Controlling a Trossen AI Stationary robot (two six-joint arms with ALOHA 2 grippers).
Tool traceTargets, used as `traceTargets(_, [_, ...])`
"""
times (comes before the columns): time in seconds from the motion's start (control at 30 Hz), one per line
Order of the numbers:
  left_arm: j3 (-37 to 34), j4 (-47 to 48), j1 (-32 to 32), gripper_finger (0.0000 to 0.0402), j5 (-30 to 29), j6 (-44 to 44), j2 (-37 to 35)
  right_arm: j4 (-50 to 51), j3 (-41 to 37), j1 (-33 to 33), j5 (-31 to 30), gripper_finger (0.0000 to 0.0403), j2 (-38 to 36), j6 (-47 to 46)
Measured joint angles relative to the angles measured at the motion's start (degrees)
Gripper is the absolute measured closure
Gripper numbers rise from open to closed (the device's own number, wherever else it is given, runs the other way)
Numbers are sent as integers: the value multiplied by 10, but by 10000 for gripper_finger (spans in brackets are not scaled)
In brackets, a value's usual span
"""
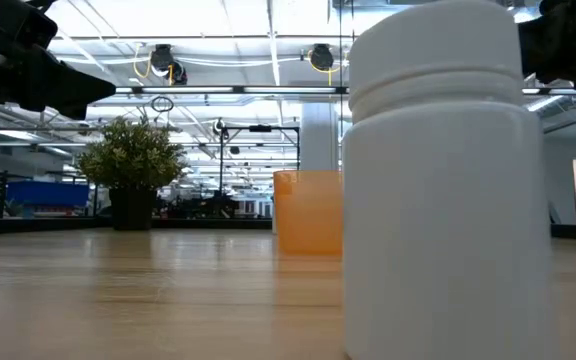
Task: Pick and place pill bottles into a basket
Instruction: Put the white medicine bottle into the orange bin
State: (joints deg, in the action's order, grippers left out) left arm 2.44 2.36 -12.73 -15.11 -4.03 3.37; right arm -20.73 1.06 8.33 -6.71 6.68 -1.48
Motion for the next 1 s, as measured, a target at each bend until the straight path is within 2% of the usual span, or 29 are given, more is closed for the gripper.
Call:
traceTargets(0.07, [0,0,0,371,0,0,0,-11,0,0,-22,403,0,-10])
traceTargets(0.3, [0,0,0,371,0,0,0,-15,0,-1,-25,403,3,-89])
traceTargets(0.43, [0,0,0,371,0,0,0,-17,0,-1,-60,403,22,-95])
traceTargets(0.53, [0,0,0,371,0,0,0,-32,0,-1,-71,403,56,-53])
traceTargets(0.67, [0,0,0,371,0,0,0,-74,0,-19,-186,403,134,-83])
traceTargets(0.77, [0,0,0,371,0,0,0,-102,13,-44,-198,403,208,-105])
traceTargets(0.87, [0,0,0,371,0,0,0,-87,43,-72,-203,403,298,-113])
traceTargets(1.0, [0,0,0,371,0,0,0,-80,140,-110,-200,403,428,-117])
